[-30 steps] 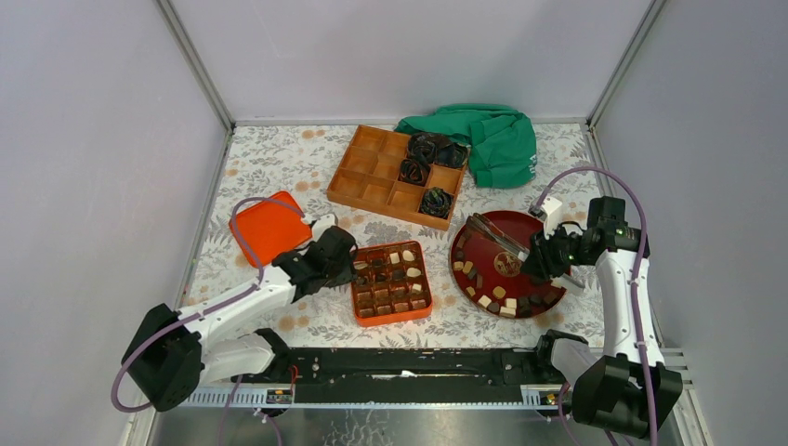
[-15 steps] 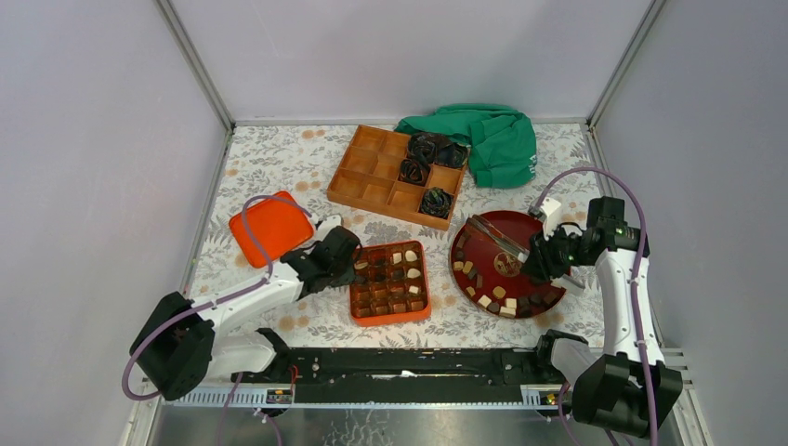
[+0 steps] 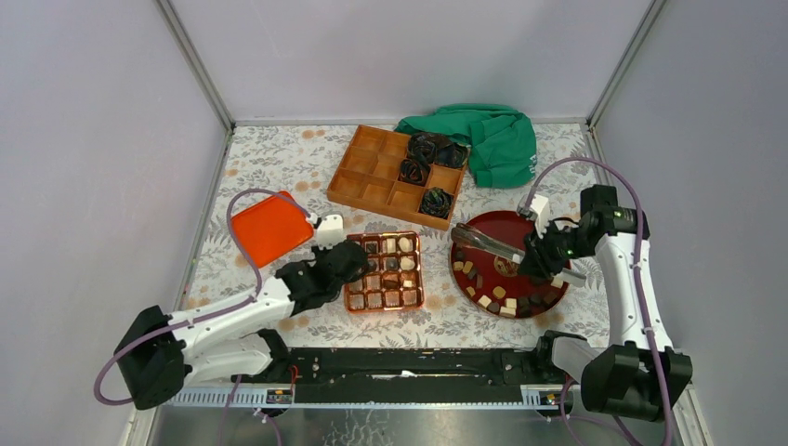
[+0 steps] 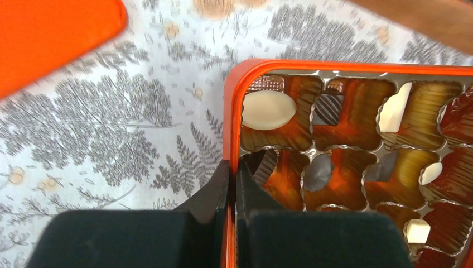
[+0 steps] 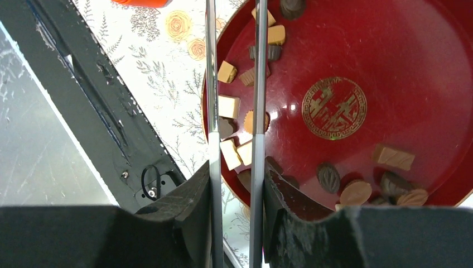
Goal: Pack the chocolate
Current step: Place the fake chocolate in the packing box.
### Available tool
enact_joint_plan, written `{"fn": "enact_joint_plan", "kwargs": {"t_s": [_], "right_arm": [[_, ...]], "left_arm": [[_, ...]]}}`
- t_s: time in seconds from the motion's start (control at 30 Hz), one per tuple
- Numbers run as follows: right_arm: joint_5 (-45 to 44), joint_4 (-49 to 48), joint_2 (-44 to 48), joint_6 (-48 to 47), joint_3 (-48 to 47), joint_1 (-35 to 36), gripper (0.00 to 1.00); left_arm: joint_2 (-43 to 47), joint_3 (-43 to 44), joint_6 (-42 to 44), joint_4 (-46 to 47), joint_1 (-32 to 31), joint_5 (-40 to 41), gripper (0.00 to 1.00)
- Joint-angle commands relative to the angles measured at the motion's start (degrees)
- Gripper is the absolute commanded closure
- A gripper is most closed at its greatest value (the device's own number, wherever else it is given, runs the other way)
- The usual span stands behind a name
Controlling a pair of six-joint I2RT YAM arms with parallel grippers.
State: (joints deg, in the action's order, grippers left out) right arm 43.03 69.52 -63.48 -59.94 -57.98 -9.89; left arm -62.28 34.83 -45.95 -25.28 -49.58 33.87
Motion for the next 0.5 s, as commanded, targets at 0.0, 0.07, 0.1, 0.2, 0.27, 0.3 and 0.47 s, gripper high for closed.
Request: {"fn": "enact_joint_plan", "kwargs": {"t_s": [0.0, 0.07, 0.1, 0.2, 0.27, 0.3, 0.47], "right_arm": [[1.6, 2.8, 1.0, -2.8, -4.8, 3.4, 0.96], [1.9, 3.2, 1.5, -3.3, -6.2, 4.7, 0.96], [2.2, 3.3, 1.7, -3.6, -6.7, 5.2, 0.96], [3.0, 3.2, 2.7, -4.0, -7.9, 6.7, 0.96], [3.4, 3.0, 3.2, -4.2, -8.4, 7.6, 0.96], [3.6, 2.9, 3.3, -4.3, -8.7, 8.1, 0.96], [5.0, 1.2, 5.0, -4.8, -8.8, 10.4, 0.95]], "left_arm": [[3.9, 2.1, 1.0, 10.3, -5.9, 20.7, 1.0], [5.2, 0.6, 3.1, 14.6, -8.5, 25.7, 1.0], [5.8, -0.1, 4.3, 16.8, -10.1, 28.0, 1.0], [6.7, -1.5, 6.8, 21.0, -12.3, 32.0, 1.0], [7.0, -2.0, 7.5, 22.4, -13.0, 33.5, 1.0], [7.1, -2.3, 7.8, 23.0, -13.2, 33.9, 1.0], [8.2, -3.6, 7.6, 23.7, -13.7, 35.2, 1.0]]}}
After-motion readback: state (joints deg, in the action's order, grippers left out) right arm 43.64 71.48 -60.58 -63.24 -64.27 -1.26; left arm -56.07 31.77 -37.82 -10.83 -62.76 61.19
